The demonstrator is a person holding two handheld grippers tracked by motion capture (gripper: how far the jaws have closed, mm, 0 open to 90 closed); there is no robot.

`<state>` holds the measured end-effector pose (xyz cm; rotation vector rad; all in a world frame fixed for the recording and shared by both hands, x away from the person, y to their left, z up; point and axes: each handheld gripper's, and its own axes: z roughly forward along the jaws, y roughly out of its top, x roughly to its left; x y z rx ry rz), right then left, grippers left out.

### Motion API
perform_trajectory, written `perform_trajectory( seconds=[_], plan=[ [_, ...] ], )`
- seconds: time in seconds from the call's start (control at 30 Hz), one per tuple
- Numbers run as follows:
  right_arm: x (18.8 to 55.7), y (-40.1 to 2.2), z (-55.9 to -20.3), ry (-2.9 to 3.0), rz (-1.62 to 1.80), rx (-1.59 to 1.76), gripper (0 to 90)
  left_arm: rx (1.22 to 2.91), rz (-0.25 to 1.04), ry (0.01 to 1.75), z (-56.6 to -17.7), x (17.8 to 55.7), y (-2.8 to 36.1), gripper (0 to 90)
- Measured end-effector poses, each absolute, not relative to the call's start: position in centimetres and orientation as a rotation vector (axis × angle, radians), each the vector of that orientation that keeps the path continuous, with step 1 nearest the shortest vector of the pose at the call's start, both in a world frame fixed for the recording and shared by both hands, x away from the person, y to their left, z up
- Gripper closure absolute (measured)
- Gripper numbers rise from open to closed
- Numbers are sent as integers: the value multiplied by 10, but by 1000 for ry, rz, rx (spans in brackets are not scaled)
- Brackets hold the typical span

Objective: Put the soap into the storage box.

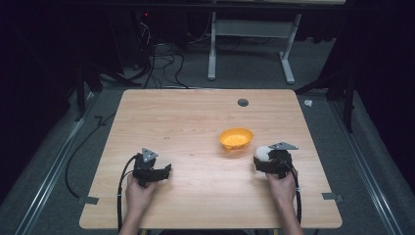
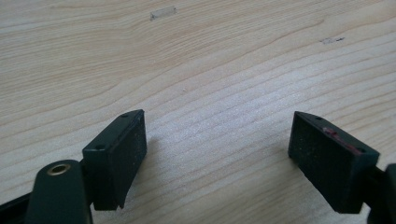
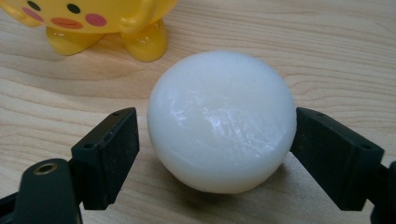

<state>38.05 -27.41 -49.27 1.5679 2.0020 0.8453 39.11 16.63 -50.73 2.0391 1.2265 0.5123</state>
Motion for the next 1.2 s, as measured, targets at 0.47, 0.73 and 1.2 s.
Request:
perform_trajectory(
  seconds=[0.47, 0.73, 1.2],
  plan=[
    [386, -272, -500, 2008, 812, 1581, 196, 2038, 513, 1226, -507, 391, 166, 199],
    [387, -269, -500, 2001, 799, 1563, 225, 2039, 512, 1226, -507, 391, 166, 199],
    [387, -268, -501, 1992, 801, 1552, 244, 2038, 513, 1226, -507, 391, 166, 199]
  ],
)
